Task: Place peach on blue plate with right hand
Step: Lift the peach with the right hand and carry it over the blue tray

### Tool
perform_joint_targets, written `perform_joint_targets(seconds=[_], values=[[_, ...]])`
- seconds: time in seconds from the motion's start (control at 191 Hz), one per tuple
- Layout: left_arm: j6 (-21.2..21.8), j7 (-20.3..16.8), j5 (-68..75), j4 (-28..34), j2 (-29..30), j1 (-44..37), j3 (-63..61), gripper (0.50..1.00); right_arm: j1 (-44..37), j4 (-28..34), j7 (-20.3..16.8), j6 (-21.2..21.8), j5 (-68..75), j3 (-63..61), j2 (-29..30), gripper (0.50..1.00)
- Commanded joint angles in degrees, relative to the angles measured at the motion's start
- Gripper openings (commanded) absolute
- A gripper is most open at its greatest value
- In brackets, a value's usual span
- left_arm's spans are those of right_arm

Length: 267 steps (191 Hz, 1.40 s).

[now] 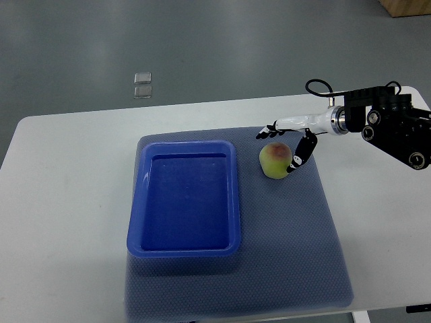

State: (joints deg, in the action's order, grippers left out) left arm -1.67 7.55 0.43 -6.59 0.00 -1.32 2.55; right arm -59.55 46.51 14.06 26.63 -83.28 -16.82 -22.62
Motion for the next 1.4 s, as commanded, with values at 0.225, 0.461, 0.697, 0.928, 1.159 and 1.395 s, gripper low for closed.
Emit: perform_joint_targets(seconds=[0.225, 0.461, 0.697, 0.928, 1.159, 1.395], values=[[0.0, 0.0, 0.0, 0.0, 0.0, 0.0, 0.0, 1.000, 0.7, -0.2, 0.1, -1.2, 0.0, 0.5, 0.4, 0.909], [0.0, 0.0, 0.0, 0.0, 0.0, 0.0, 0.0, 1.000, 1.2, -0.2, 0.1, -1.9, -0.1, 0.6, 1.3, 0.864], [0.0, 0.0, 0.0, 0.0, 0.0, 0.0, 0.0, 1.000, 1.0, -0.2, 0.1, -2.0, -0.2, 0.6, 1.3, 0.748], [0.0, 0.0, 0.0, 0.0, 0.0, 0.0, 0.0, 1.000, -0.9, 0.1, 0.3, -2.0, 0.2, 0.2, 1.0, 0.674], [0.0, 0.0, 0.0, 0.0, 0.0, 0.0, 0.0, 1.000, -4.7, 1.9, 0.5, -2.0, 0.6, 0.0, 3.3, 0.668], [0.0, 0.0, 0.0, 0.0, 0.0, 0.0, 0.0, 1.000, -8.4, 2.1, 0.4, -1.9, -0.1, 0.6, 12.5, 0.674]])
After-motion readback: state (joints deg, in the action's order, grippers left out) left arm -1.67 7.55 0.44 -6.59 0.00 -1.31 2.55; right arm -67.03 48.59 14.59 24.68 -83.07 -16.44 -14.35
